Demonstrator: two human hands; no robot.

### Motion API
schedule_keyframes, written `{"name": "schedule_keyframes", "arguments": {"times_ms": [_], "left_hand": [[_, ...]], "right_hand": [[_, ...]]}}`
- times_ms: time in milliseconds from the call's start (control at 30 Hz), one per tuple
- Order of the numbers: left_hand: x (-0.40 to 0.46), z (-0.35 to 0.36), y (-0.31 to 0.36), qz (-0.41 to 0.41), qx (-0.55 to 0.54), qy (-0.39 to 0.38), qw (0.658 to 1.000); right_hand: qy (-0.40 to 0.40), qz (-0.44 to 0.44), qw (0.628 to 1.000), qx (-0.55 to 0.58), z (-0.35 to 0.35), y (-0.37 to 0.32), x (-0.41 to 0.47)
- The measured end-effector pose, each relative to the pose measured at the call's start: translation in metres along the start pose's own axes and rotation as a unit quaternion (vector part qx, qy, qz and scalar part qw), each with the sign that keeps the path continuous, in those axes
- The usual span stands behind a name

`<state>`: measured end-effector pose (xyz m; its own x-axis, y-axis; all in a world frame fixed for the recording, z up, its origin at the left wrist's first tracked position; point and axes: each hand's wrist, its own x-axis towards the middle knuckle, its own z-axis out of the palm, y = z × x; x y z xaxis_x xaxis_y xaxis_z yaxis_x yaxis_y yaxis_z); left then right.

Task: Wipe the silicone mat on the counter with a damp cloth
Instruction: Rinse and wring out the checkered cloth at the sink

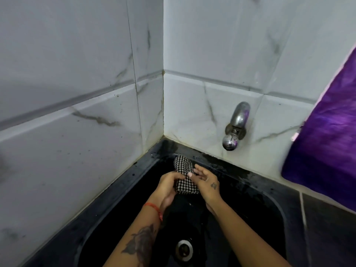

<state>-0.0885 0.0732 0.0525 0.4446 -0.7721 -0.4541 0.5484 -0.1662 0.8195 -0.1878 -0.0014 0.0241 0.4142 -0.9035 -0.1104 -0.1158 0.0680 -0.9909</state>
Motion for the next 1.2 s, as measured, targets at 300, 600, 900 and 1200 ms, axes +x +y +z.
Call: {"name": "schedule_keyframes", "arguments": {"times_ms": [300,600,900,1200], "left_hand": [[-0.107,0.054,-0.036,-0.048,-0.044,-0.084,0.994],[-0.174,0.117,-0.088,-0.060,-0.003,-0.148,0.987],[-0.249,0.195,-0.183,-0.053,0.066,-0.198,0.976],[-0.325,0.282,-0.269,-0.120,0.093,-0.277,0.949]], "right_hand": [[0.007,0.105,0.990,0.094,-0.079,-0.022,-0.087],[-0.038,0.137,0.973,0.183,-0.160,-0.024,-0.181],[0.089,0.040,0.983,0.154,-0.286,-0.002,-0.293],[0.169,0.088,0.954,0.232,-0.406,0.031,-0.386]]}}
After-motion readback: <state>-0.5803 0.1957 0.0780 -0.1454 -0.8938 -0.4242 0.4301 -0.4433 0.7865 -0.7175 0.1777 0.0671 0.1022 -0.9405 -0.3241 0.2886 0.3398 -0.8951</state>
